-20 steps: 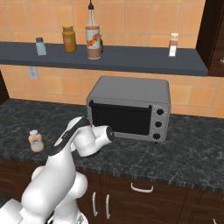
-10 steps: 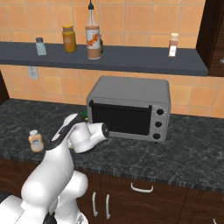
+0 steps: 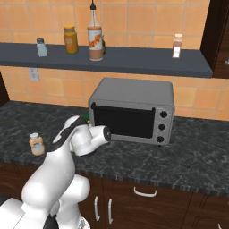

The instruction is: Put the shaker and condiment bottle from the counter next to their counterparts in the cabinet.

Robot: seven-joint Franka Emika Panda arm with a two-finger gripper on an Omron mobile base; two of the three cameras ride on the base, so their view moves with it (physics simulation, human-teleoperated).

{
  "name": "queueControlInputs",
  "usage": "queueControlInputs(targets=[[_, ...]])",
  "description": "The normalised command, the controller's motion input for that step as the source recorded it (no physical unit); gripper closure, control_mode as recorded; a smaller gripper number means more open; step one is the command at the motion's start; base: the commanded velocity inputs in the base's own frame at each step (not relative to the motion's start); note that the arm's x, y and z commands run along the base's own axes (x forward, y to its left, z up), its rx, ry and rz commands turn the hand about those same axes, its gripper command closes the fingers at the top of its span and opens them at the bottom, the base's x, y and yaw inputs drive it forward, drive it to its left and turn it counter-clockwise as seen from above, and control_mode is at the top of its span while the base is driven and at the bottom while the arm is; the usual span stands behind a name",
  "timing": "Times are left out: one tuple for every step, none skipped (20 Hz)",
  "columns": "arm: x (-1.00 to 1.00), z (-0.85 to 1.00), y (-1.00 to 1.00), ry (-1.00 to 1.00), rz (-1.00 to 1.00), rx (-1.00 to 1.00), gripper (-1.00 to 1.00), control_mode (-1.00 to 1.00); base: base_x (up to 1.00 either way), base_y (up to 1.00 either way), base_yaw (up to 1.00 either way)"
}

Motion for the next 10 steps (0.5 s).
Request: queueControlInputs(targets=[[0.29, -0.16, 0.00, -0.04, -0.03, 0.00, -1.00, -1.00, 0.00, 0.00, 0.00], [0.29, -0.19, 0.00, -0.01, -0.03, 0.00, -1.00, -1.00, 0.00, 0.00, 0.00], [0.18, -0.24, 0.04, 0.00, -0.01, 0.00, -1.00, -1.00, 0.00, 0.00, 0.00], [0.20, -0.36, 0.14, 0.00, 0.00, 0.00, -1.00, -1.00, 0.00, 0.00, 0.00], [0.21, -0.38, 0.17, 0.00, 0.00, 0.00, -1.00, -1.00, 0.00, 0.00, 0.00], [0.16, -0.36, 0.18, 0.00, 0.00, 0.00, -1.00, -1.00, 0.00, 0.00, 0.00], [0.04, -0.37, 0.21, 0.00, 0.00, 0.00, -1.00, -1.00, 0.00, 0.00, 0.00], [0.00, -0.37, 0.29, 0.00, 0.00, 0.00, -1.00, -1.00, 0.00, 0.00, 0.00], [0.00, -0.39, 0.41, 0.00, 0.00, 0.00, -1.00, -1.00, 0.00, 0.00, 0.00], [0.01, -0.35, 0.39, 0.00, 0.00, 0.00, -1.00, -1.00, 0.00, 0.00, 0.00]])
